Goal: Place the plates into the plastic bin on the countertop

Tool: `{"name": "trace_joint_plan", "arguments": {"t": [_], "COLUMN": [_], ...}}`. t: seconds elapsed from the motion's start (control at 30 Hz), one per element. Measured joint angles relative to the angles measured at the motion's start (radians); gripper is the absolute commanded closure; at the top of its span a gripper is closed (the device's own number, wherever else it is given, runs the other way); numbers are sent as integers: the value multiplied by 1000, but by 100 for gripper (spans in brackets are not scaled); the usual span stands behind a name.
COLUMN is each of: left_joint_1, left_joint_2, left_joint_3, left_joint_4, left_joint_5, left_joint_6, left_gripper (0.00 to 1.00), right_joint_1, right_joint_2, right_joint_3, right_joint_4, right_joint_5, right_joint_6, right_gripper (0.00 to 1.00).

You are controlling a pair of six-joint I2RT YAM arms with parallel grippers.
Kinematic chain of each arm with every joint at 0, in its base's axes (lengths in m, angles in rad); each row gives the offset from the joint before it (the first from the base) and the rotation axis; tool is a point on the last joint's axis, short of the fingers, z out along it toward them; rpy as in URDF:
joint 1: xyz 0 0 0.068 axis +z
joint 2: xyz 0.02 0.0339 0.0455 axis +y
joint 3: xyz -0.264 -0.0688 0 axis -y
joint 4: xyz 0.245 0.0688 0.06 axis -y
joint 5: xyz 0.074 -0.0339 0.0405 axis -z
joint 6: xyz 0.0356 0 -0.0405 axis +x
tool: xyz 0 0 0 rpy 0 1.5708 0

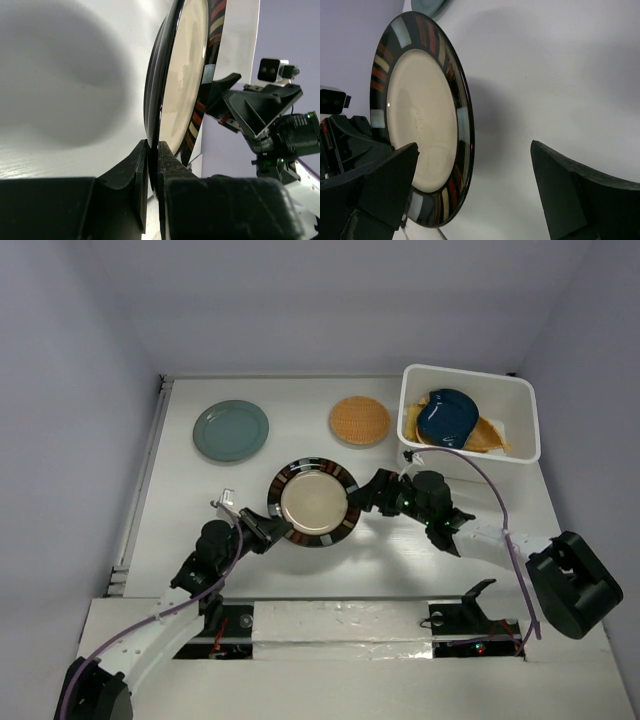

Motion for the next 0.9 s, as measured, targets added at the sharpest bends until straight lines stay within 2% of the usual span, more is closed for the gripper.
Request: {"name": "trace_joint_plan", "arguments": {"t": [0.2, 0.3, 0.33, 0.4, 0.43, 0.47, 0.5, 0.6, 0.73, 0.9], "left_joint_1": [-3, -7, -9, -15, -17, -18, -12, -18, -21, -23], "left_joint_2": [52, 93, 102, 109, 110, 110, 111, 99, 65, 33], "left_joint_3": [5, 8, 10, 19, 26, 35, 42, 77, 127, 219], "left_joint_4": [60, 99, 107, 110, 108, 100, 92, 91, 81, 27], "left_joint_5": [55, 83, 91, 101, 103, 98, 91, 92, 86, 41], "left_joint_6": [27, 35, 39, 52, 57, 66, 69, 89, 128, 206], "left_gripper": [100, 100, 100, 99, 92, 84, 69, 56, 54, 54], "right_joint_1": [0, 0, 0, 0, 0, -6, -11, -3, 1, -52], "right_joint_2": [76, 114, 125, 141, 143, 138, 134, 72, -59, -258], "right_joint_3": [0, 0, 0, -2, -6, -14, -18, -21, -13, 76], "right_joint_4": [113, 173, 189, 224, 236, 257, 265, 253, 148, -101], "right_joint_5": [-41, -67, -74, -89, -89, -93, -94, -79, -22, 60], "right_joint_6": [38, 66, 72, 93, 99, 127, 138, 147, 132, 45], "right_gripper": [15, 33, 57, 78, 92, 98, 100, 100, 100, 100]}}
